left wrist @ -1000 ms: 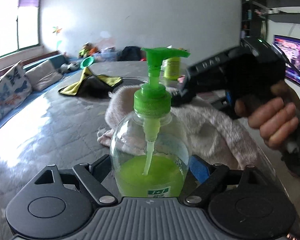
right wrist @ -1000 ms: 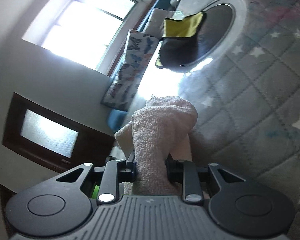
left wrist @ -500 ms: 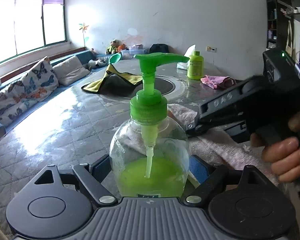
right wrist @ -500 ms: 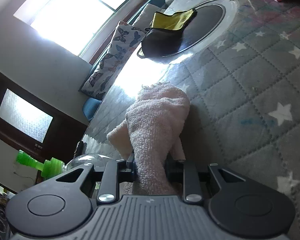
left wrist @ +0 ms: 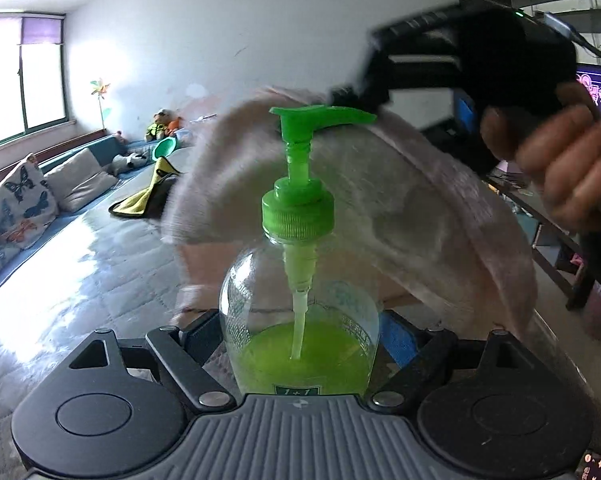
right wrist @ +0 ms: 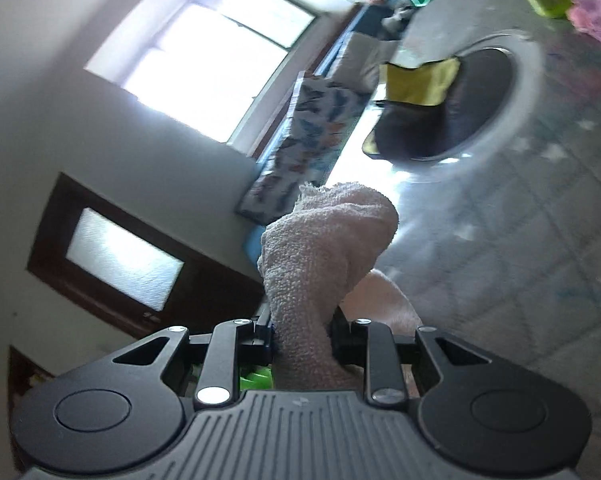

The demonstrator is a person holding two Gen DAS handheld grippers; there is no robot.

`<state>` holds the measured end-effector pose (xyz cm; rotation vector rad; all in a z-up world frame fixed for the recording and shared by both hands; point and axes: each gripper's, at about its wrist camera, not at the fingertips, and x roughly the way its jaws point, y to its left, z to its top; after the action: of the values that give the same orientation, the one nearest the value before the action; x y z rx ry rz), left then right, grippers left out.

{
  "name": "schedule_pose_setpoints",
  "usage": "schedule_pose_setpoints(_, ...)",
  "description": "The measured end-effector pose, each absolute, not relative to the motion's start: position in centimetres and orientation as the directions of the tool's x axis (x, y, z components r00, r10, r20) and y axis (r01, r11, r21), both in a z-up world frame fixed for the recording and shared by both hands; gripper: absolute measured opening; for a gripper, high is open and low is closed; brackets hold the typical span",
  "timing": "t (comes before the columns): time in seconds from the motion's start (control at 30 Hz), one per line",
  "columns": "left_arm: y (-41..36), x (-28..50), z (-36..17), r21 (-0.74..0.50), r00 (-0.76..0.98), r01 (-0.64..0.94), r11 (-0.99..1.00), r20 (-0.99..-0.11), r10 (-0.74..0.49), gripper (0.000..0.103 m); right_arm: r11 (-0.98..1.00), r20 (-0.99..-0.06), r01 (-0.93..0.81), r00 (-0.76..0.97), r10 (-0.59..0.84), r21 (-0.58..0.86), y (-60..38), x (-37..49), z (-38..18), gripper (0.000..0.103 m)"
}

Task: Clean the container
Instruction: 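Wipe the pink towel over the bottle's shoulder and pump with the right tool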

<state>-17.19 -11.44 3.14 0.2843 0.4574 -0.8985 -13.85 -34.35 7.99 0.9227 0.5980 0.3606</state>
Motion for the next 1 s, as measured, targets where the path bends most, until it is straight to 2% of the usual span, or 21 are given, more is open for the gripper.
schedule_pose_setpoints(0.13,-11.4,-17.0,2.8,0.042,0.532,0.806,0.59,-0.488,-0.692,0.086,0.547,-0.318,-0.064,0.756,0.573,0.835,-33.6,-11.9,7.9,0.024)
schedule_pose_setpoints(0.3,-11.5,-16.9,2.6,0.039,0.532,0.805,0.592,-0.487,-0.692,0.087,0.501,-0.335,-0.008,0.735,0.59,0.865,-33.6,-10.0,5.1,0.024)
schedule_pose_setpoints(1.0,-11.5,-16.8,2.4,-0.036,0.567,0.707,0.707,-0.569,-0.596,0.089,0.553,-0.477,0.15,0.713,0.514,0.82,-34.9,-11.9,0.0,0.024)
